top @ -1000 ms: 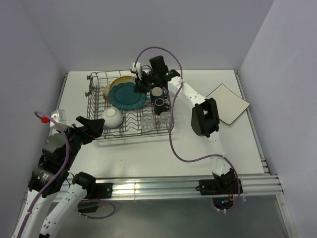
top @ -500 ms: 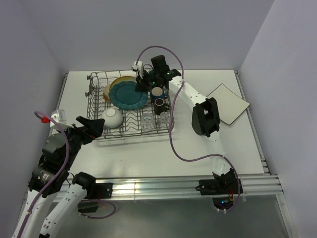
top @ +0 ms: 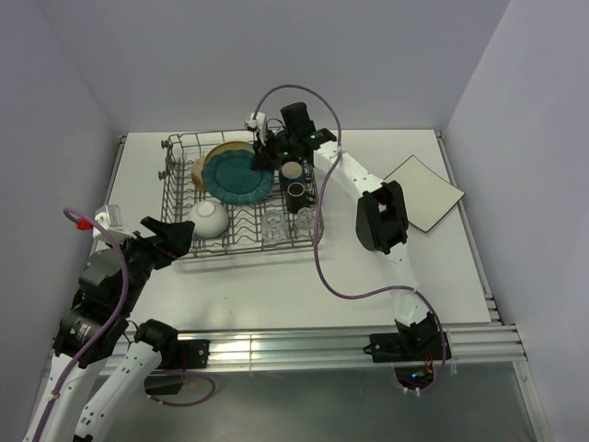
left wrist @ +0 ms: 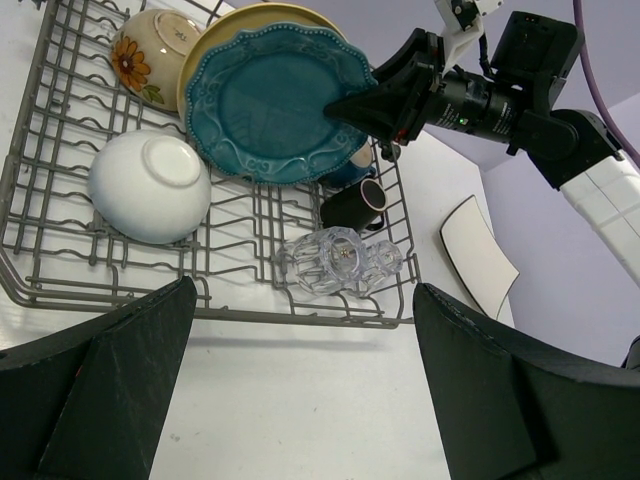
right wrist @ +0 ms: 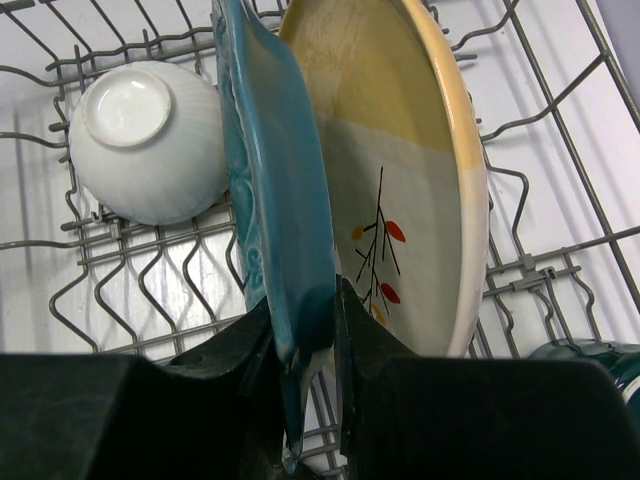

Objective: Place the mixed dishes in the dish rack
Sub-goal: Insert the plate into the dish rack

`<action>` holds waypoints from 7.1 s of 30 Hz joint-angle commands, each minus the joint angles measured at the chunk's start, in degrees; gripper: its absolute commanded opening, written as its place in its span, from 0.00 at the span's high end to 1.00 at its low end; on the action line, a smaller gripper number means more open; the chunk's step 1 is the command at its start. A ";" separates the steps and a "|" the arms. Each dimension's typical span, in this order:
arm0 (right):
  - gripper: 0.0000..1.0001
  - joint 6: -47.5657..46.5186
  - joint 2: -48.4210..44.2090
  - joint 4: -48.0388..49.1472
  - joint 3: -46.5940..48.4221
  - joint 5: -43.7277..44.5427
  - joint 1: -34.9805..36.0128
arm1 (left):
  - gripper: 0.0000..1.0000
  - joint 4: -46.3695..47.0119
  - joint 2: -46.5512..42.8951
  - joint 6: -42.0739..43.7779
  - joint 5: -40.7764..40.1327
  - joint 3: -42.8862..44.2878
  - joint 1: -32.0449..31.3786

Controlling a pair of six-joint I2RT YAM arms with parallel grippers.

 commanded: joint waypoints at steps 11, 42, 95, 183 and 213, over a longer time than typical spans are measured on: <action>1.00 1.78 -2.92 5.56 3.76 -4.33 -0.84 | 0.03 1.34 -0.89 -0.53 0.32 -0.58 0.02; 1.00 -9.37 0.42 0.02 5.17 -5.48 0.03 | 0.03 0.99 -1.24 -1.32 0.49 -0.93 0.02; 1.00 2.66 -9.25 10.31 -1.25 -8.02 0.30 | 0.03 -0.16 -3.53 -2.55 0.14 -1.63 0.02; 0.97 -6.66 -0.98 -0.42 0.78 1.64 2.94 | 0.03 0.02 -3.53 -2.99 0.32 -3.57 0.02; 1.00 5.82 -7.05 11.87 -8.72 -9.78 -2.95 | 0.03 0.28 -4.23 -3.61 0.58 -4.53 0.02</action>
